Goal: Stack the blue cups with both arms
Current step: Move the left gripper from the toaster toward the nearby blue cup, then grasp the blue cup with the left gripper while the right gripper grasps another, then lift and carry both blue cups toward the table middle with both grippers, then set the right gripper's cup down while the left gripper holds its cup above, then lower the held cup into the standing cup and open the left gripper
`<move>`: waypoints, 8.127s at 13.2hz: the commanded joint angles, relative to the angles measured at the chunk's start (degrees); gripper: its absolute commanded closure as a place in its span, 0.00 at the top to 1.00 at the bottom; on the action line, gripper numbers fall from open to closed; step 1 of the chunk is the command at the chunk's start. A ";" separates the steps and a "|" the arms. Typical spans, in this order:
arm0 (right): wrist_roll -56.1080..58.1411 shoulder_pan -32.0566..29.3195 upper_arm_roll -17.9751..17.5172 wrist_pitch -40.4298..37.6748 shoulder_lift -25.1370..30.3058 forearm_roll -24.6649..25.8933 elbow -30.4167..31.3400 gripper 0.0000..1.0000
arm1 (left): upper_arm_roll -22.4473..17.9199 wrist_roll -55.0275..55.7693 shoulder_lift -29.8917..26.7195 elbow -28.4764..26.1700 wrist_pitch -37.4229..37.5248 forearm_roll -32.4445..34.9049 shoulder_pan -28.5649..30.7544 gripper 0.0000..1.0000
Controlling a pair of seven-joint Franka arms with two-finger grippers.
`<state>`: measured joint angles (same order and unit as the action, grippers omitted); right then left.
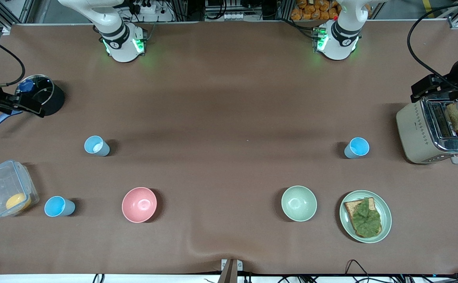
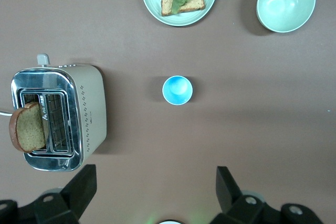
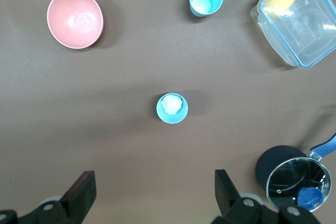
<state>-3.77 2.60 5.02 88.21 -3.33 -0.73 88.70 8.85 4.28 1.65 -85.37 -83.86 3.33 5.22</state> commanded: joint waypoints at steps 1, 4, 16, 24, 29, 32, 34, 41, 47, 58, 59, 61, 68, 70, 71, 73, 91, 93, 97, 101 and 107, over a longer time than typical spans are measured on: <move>-0.01 -0.41 -0.18 -0.06 0.17 -0.50 -0.37 1.00 | 0.20 -1.12 -0.51 0.64 1.07 -0.96 0.58 1.00; -0.01 -0.50 -0.10 -0.06 0.17 -0.50 -0.37 1.00 | -0.15 -0.33 0.10 0.73 0.81 -1.14 0.49 1.00; -0.01 -0.58 -0.10 -0.94 0.17 -0.42 0.16 1.00 | -0.06 -0.15 5.90 -27.80 -38.36 -1.40 2.25 1.00; 0.26 3.98 -0.18 -3.23 -10.44 -0.42 0.25 1.00 | -0.06 -0.50 13.54 -32.93 -44.98 -1.40 4.62 1.00; 0.34 3.64 -0.18 10.73 -14.51 -0.42 11.03 1.00 | 0.20 -0.85 18.82 -32.67 -45.95 -1.58 5.85 0.80; 0.34 3.55 -0.27 21.53 -14.07 -0.42 18.77 1.00 | 0.64 0.29 19.00 -32.67 -46.04 -1.66 4.36 0.32; 0.52 3.55 -0.18 26.11 -13.98 -0.42 22.99 1.00 | 0.64 0.29 19.18 -32.67 -46.04 -1.58 4.36 0.00; 2.27 3.28 -0.18 34.13 -17.40 -0.42 27.49 1.00 | 2.56 -0.15 16.12 -31.96 -44.21 -1.75 4.53 0.00; 3.33 2.49 -0.18 34.75 -19.26 -0.42 26.97 0.00 | 11.60 9.91 12.23 -18.37 -25.59 -1.84 4.36 0.00; -4.82 9.77 -0.36 26.33 -19.87 -3.90 19.51 0.00 | 24.98 29.37 11.44 -9.12 -14.93 -1.58 4.01 0.00; -6.41 12.31 -0.19 24.83 -19.87 -7.32 18.28 0.00 | 25.60 29.73 11.79 -8.50 -14.93 -1.49 4.01 0.00; -14.73 16.62 -0.27 24.99 -20.66 -10.16 16.25 0.00 | 25.60 29.55 12.93 -6.74 -14.93 -1.66 3.66 0.00; -45.76 34.56 -0.27 28.05 -30.93 -17.29 1.49 0.00 | 28.67 32.35 12.94 -6.74 -15.01 -1.84 3.04 0.00; -50.61 37.81 -0.27 32.35 -32.87 -17.29 0.86 0.00 | 29.12 33.95 12.94 -6.91 -15.01 -1.75 2.95 0.00; -52.37 39.13 -0.27 34.29 -33.92 -17.29 0.86 0.00 | 29.38 34.12 12.94 -6.92 -15.01 -1.75 2.69 0.00; -53.62 40.37 -0.36 35.71 -34.81 -17.38 0.86 0.00 | 29.38 34.30 13.11 -6.74 -15.01 -1.75 2.60 0.00; -20.52 19.12 0.26 0.22 -22.78 -8.33 -5.99 1.00 | 29.30 58.11 20.92 -1.91 -31.22 0.78 -17.93 0.00; -14.10 14.03 -0.09 0.73 -20.16 -8.24 -3.55 1.00 | 29.03 58.91 23.91 -1.82 -35.13 5.61 -20.68 0.00; -9.26 5.24 -0.18 5.64 -11.55 -2.97 5.15 1.00 | 28.77 59.35 27.34 -2.08 -35.32 10.97 -24.20 0.00; -3.97 1.53 -0.01 14.80 -2.48 -2.27 12.37 1.00 | 28.59 61.81 33.75 -1.47 -35.41 16.51 -26.22 0.00; 2.72 -0.67 0.34 4.28 4.74 -1.56 9.58 1.00 | 27.62 62.34 36.93 -0.76 -41.12 18.46 -26.93 0.00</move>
<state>-1.89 3.31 6.36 95.60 -1.20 -3.25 98.38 37.15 64.98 38.64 -87.81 -125.07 20.10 -20.77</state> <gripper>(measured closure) 0.000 0.974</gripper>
